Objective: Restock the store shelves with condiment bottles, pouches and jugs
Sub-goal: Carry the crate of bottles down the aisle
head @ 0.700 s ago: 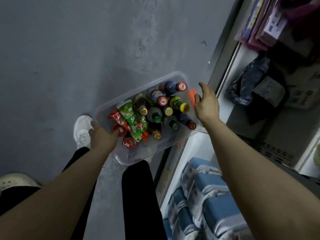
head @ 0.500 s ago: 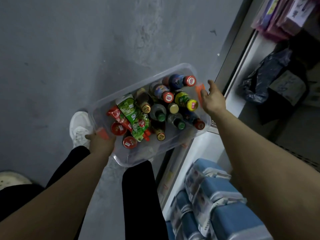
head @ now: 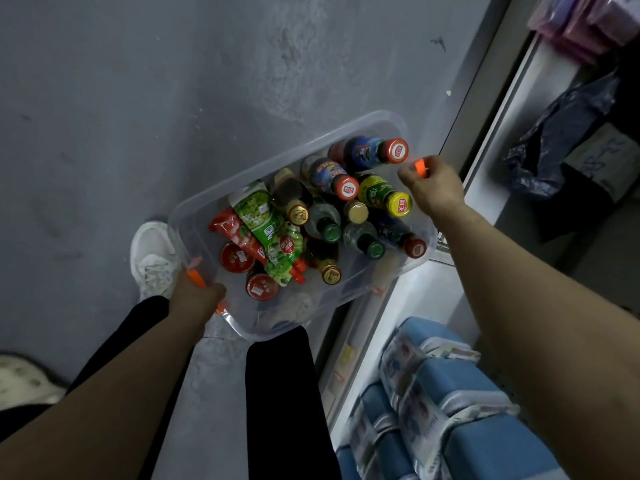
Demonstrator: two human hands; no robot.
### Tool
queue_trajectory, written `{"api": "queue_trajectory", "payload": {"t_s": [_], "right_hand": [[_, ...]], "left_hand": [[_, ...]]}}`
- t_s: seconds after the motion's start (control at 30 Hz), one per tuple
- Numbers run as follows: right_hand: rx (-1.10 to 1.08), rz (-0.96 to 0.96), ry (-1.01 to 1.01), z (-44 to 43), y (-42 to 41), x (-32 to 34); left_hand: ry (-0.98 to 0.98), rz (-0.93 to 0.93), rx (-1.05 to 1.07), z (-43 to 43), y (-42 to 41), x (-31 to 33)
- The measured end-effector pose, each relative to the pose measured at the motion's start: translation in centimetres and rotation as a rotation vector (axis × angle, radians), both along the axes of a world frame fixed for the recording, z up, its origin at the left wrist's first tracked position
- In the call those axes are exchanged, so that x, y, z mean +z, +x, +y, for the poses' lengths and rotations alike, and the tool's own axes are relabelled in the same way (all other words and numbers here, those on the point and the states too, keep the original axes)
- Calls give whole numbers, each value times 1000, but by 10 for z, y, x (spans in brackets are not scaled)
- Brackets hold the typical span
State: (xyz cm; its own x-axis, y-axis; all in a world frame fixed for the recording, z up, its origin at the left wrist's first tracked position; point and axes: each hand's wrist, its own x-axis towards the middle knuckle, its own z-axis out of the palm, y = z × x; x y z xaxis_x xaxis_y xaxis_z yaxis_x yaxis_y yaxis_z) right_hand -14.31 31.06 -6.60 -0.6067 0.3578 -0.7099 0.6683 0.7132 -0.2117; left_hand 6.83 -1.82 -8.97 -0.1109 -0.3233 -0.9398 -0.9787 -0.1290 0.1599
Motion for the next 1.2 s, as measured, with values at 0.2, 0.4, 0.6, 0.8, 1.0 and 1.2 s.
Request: {"api": "queue_trajectory", "payload": {"t_s": [0.2, 0.4, 0.6, 0.8, 1.0, 1.2], "right_hand": [[-9, -122, -15, 5, 8, -2], [-189, -124, -42, -3, 25, -8], [-449, -71, -128, -19, 40, -14], [-679, 66, -231, -25, 42, -26], [-698, 93, -195, -27, 43, -36], [-684, 97, -103, -27, 47, -28]], "left_hand": [[-139, 32, -233, 3, -24, 20], [-384, 101, -526, -44, -112, 18], [-449, 223, -661, -72, -198, 0], [-349, 319, -582, -78, -199, -8], [-445, 370, -677, -78, -197, -21], [-523, 279, -694, -71, -184, 1]]}}
